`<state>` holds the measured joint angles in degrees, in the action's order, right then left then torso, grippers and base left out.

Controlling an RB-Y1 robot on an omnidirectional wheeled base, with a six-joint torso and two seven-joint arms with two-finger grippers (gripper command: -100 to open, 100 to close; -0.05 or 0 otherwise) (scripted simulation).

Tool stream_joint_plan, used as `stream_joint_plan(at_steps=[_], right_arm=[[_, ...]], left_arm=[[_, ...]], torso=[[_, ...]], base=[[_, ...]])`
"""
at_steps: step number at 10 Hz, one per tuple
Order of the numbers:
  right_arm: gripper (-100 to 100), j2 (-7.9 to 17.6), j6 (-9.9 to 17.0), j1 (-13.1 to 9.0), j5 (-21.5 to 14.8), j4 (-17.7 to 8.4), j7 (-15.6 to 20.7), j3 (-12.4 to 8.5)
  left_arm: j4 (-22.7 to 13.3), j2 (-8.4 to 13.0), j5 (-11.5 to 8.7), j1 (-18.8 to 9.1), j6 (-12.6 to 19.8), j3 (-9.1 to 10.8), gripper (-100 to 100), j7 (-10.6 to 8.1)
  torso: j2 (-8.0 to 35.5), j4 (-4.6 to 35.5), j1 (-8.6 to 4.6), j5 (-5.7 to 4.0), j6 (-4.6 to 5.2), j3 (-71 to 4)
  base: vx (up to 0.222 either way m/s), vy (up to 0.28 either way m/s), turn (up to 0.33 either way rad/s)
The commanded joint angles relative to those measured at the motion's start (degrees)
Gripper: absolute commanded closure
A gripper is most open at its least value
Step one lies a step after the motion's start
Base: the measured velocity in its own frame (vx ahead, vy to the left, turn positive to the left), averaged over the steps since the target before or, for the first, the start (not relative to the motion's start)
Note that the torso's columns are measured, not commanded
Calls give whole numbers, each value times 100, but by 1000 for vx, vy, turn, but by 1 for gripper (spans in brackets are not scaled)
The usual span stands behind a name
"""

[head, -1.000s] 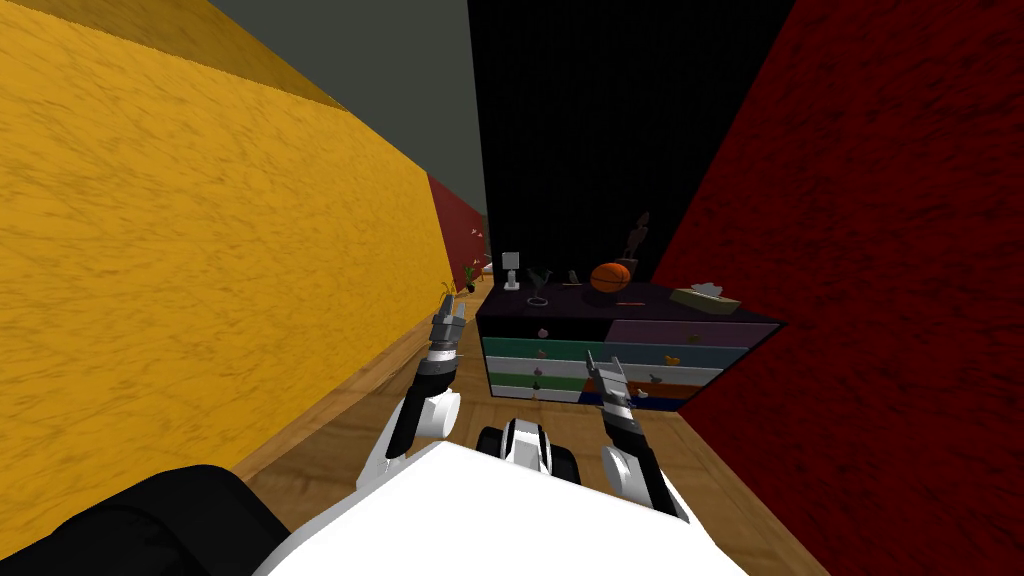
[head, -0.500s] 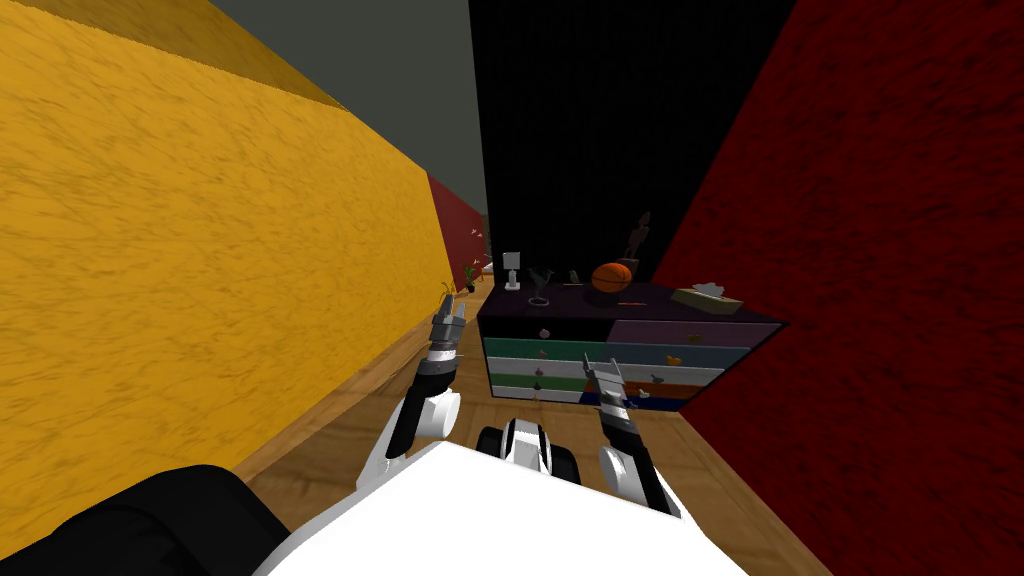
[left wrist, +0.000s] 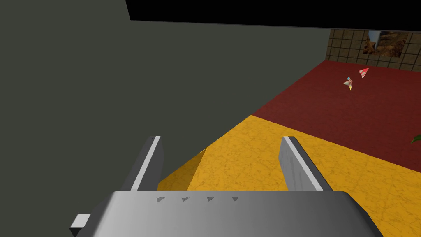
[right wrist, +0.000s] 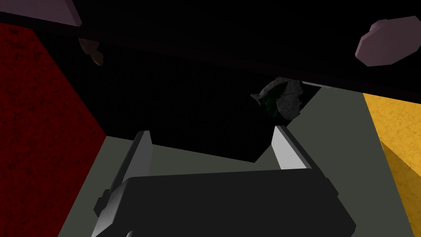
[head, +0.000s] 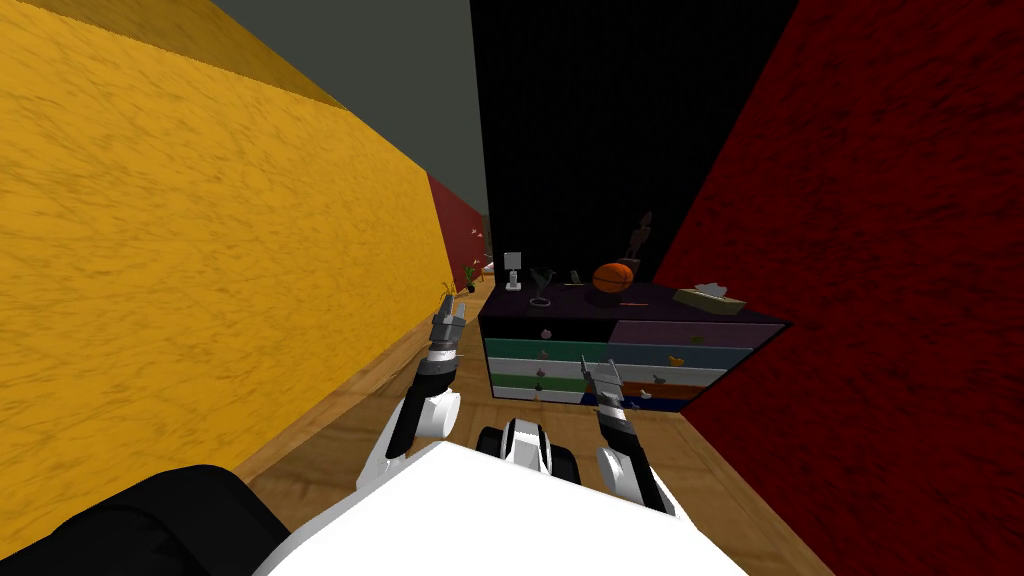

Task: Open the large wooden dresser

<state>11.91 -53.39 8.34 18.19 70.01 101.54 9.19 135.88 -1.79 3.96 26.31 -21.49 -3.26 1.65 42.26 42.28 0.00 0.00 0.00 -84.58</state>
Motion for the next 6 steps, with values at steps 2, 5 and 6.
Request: stream_joint_plan(at_steps=[2, 5, 6], right_arm=[[-100, -14, -193, -167, -3, -406, 578, 65], [-100, -22, -309, -270, -13, -658, 1014, 107], [-100, -22, -309, -270, -13, -658, 1164, 107]], left_arm=[[0, 0, 0, 0, 0, 0, 0, 0], [0, 0, 0, 0, 0, 0, 0, 0], [0, 0, 0, 0, 0, 0, 0, 0]], torso=[[4, 1, -2, 0, 0, 2], [3, 1, -4, 0, 1, 1], [-1, 0, 1, 0, 0, 0]], base=[[6, 22, 0], [11, 23, 0], [16, 30, 2]])
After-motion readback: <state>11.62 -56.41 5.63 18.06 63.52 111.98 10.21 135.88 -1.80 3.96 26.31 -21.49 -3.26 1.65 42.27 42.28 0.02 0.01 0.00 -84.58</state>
